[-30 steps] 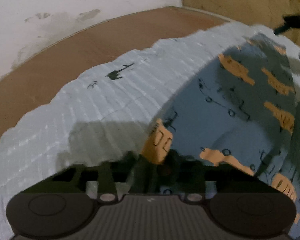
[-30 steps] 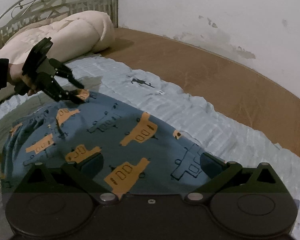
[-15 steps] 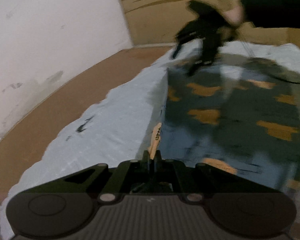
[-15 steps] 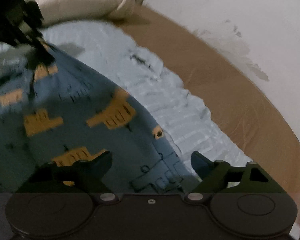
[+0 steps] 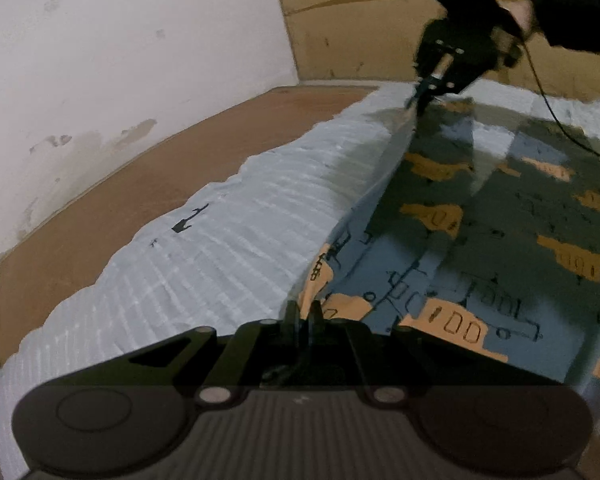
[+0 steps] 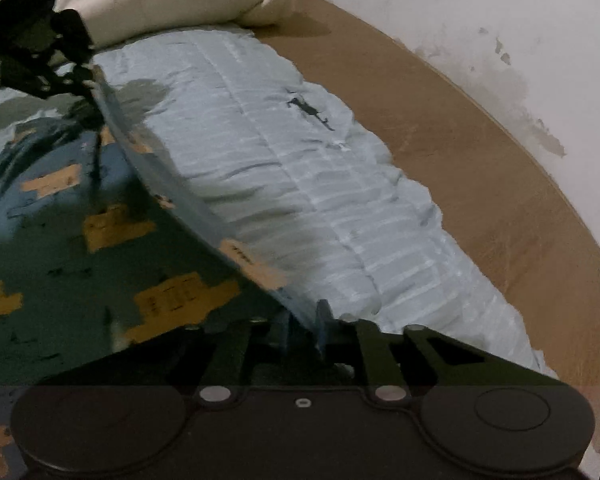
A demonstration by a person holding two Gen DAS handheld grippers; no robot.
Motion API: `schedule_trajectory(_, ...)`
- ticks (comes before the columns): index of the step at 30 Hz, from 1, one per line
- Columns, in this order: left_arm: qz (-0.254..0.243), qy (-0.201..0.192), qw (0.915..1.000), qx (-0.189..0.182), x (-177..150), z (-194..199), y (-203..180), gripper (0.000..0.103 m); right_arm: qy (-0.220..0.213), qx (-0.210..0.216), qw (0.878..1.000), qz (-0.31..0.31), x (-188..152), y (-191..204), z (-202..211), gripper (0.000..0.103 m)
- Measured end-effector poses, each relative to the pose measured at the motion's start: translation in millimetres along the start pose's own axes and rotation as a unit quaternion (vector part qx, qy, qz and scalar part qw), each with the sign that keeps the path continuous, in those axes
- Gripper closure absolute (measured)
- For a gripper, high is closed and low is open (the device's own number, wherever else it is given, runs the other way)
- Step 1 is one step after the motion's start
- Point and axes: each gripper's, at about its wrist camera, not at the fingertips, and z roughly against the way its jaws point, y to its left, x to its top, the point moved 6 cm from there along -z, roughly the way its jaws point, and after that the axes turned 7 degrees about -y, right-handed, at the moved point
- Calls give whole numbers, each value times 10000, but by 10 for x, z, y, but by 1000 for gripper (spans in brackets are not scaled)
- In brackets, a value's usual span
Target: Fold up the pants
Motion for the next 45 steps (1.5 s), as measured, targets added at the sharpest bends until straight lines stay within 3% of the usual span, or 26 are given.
schedule_trajectory(2,53,-114,9999,-5,25,81,-18,100,-38,-28,10000,-18,-3,52,81,103)
schedule_trajectory(10,-22,-388,9992,-87,55,561,-287,100,-430,111,9990,-106,-18,405,654,103)
schedule_trajectory(18,-154,-220,9994,-235,-190,828,-736,100,-519,359,9979,-114,-235,1158,1090,103)
schedule_trajectory(23,-159,119,9997,-140,-416,653,-844,99,-274,426,9985,-226,-502,1572,989,103)
schedule_trajectory(29,-468,337,9983,-58,-493,509,-929,99,-44,314,9991,-274,-674,1751,783,103)
schedule_trajectory(36,-484,128,9987,-104,-426,630,-910,99,-238,295,9984,-422,-633,1723,1026,103)
schedule_trajectory(45,-603,208,9978,-168,-495,646,-934,99,-187,506,9969,-568,-771,1958,1109,103)
